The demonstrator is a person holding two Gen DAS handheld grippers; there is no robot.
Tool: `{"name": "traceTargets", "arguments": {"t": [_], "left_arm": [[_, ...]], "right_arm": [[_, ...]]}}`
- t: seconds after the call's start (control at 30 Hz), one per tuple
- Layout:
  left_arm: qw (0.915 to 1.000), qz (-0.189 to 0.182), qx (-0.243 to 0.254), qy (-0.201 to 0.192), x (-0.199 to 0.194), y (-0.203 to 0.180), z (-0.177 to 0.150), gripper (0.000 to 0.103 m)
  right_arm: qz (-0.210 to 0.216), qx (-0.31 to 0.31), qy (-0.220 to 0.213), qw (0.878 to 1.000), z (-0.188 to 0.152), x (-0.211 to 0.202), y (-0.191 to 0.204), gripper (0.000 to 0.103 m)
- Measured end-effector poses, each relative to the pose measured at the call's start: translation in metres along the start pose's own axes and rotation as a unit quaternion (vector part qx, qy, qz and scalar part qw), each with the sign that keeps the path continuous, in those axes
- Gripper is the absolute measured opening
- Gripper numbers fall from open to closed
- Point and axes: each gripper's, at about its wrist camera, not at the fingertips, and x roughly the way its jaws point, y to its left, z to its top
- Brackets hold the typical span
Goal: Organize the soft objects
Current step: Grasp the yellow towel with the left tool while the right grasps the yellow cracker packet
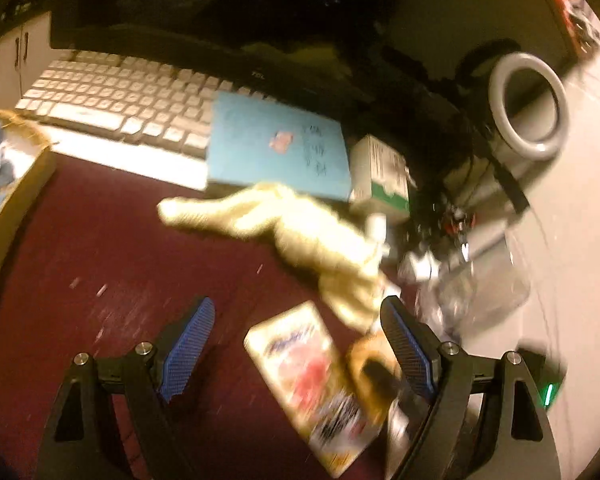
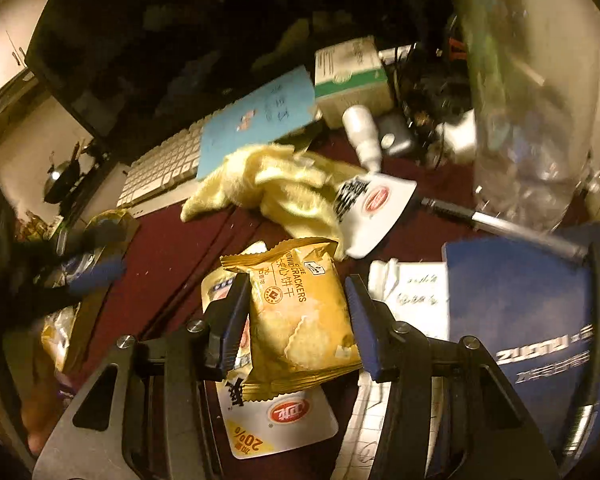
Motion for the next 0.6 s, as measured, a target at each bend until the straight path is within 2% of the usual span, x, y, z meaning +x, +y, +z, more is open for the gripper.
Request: {"name": "traceTargets", "arguments": {"t": [0.1, 0.17, 0.2, 0.3, 0.4, 0.47, 0.5, 0.53, 0.6], "left_arm": [[0.9992, 0.026, -0.031, 0.001, 0.020, -0.009, 0.020, 0.084], [0.9986, 0.054, 0.002, 0.001, 0.033, -0.028, 0.030, 0.084], [0.9982, 0.056, 0.010, 0.017, 0.044, -0.034, 0.034, 0.084], [0.9958, 0.068, -0.005, 0.060, 0.075, -0.038, 0.041, 0.084], [0.9933, 0.101, 0.024, 0.052, 0.092, -0.042, 0.039, 0.083], [0.9927, 0.100, 0.018, 0.065, 0.099, -0.030, 0.036, 0.073], [0.9933, 0.078, 0.001, 0.086, 0.103, -0.018, 0.036, 0.049], [0.9929, 0.056, -0.016, 0.103, 0.105, -0.007, 0.034, 0.046], [0.9940, 0.022, -0.046, 0.097, 0.090, 0.014, 0.031, 0.043]], "right_arm": [[-0.007, -0.009, -0.004, 1.000, -0.002, 0.000, 0.004, 0.048], [-0.004, -0.006, 0.001, 1.000, -0.003, 0.001, 0.005, 0.048], [-0.003, -0.007, 0.000, 1.000, -0.004, 0.001, 0.005, 0.048], [-0.002, -0.007, 0.002, 1.000, -0.005, 0.002, 0.004, 0.048], [0.001, -0.006, 0.002, 1.000, -0.003, 0.004, 0.004, 0.048], [0.003, -0.005, 0.004, 1.000, -0.003, 0.004, 0.003, 0.048], [0.004, -0.005, 0.004, 1.000, -0.003, 0.004, 0.003, 0.048], [0.004, -0.006, 0.004, 1.000, -0.003, 0.004, 0.003, 0.048], [0.009, -0.010, 0.002, 1.000, -0.002, 0.004, 0.004, 0.048]]}}
